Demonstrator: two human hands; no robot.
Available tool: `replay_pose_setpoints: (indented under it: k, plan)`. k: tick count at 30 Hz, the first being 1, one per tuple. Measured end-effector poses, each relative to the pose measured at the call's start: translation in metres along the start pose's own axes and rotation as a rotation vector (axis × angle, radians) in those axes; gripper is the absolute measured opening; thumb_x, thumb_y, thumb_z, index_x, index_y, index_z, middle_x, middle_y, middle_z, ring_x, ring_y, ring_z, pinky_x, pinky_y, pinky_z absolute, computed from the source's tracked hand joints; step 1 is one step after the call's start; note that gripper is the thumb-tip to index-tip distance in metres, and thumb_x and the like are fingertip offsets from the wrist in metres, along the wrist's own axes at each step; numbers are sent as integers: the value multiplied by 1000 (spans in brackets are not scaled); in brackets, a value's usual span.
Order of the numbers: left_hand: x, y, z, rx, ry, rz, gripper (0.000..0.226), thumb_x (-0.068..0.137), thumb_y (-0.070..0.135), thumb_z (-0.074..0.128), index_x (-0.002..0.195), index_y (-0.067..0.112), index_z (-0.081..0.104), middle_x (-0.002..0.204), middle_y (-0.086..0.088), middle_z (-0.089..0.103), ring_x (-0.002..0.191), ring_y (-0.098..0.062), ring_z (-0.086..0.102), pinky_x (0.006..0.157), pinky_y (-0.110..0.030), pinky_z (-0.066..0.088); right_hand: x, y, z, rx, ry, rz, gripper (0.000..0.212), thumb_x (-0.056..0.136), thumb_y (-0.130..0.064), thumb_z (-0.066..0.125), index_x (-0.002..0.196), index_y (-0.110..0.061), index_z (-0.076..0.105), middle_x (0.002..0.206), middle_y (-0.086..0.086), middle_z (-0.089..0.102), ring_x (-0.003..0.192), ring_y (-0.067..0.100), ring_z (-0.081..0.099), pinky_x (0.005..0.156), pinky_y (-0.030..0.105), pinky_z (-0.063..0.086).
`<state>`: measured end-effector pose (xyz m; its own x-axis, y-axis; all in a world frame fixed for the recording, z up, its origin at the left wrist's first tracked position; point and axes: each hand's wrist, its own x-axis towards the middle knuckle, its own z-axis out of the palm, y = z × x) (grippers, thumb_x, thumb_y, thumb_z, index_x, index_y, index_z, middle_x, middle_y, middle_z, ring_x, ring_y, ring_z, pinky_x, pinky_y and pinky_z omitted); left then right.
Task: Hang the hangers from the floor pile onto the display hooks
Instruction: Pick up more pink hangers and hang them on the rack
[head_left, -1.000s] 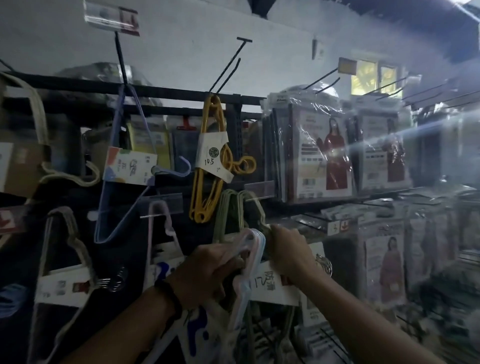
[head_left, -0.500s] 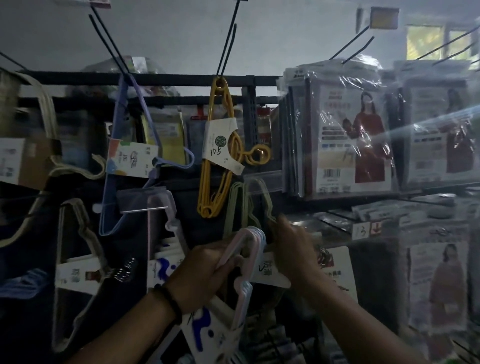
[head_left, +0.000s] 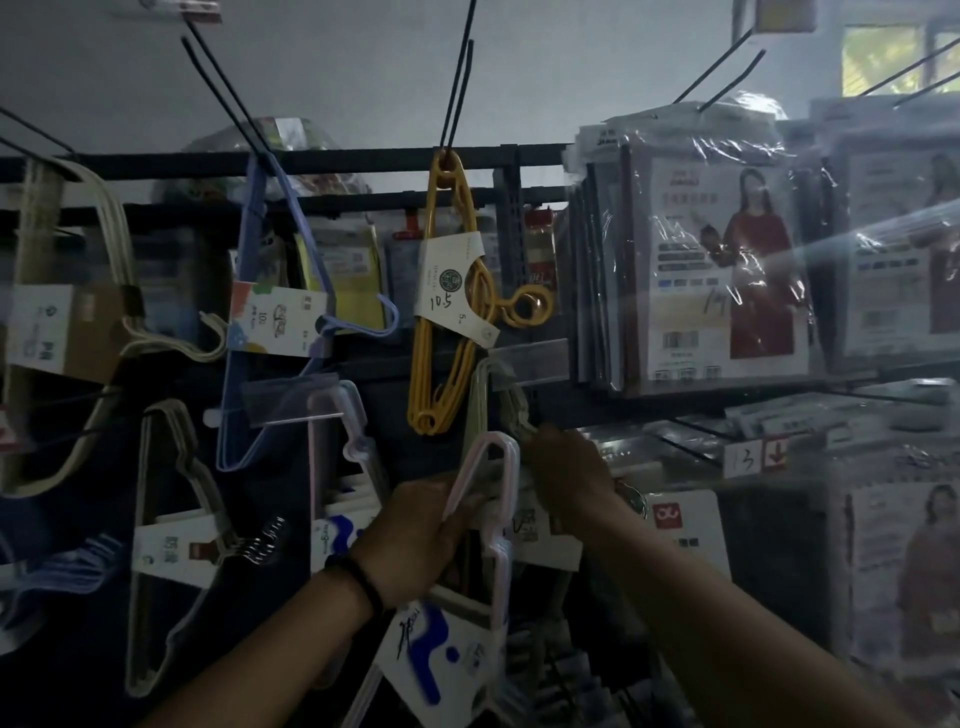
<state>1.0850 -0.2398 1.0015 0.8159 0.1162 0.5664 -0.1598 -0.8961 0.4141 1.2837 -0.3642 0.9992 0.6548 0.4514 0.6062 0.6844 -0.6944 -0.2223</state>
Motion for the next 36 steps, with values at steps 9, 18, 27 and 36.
replay_pose_setpoints:
  k: [9,18,27,36]
  plan:
    - [-27,-16,-33,-131,180,-197,39,107,37,51,72,23,62,62,2,71,52,-19,70,52,-31,56,16,-16,-15,-183,-250,-12,27,97,-14,52,120,-13,68,124,11,68,112,31,67,83,42,57]
    - [-57,-56,-57,-20,236,-287,38,109,34,49,72,30,56,51,8,59,52,-3,66,53,-23,56,-71,-133,-61,367,-273,-171,55,95,-79,26,99,-31,54,82,-1,65,70,16,64,62,37,56]
    - [-61,-77,-91,-2,419,-384,54,106,43,45,58,18,52,46,5,52,42,-5,52,42,-16,33,-84,-212,-28,264,-214,-275,32,106,-47,40,126,-23,48,116,6,63,85,25,57,72,34,40]
    - [-89,-82,-101,28,489,12,62,107,36,55,160,28,24,157,24,31,137,13,42,107,-16,45,-82,-210,-15,70,-17,-304,42,102,-24,48,141,-18,34,122,5,65,92,28,72,73,42,57]
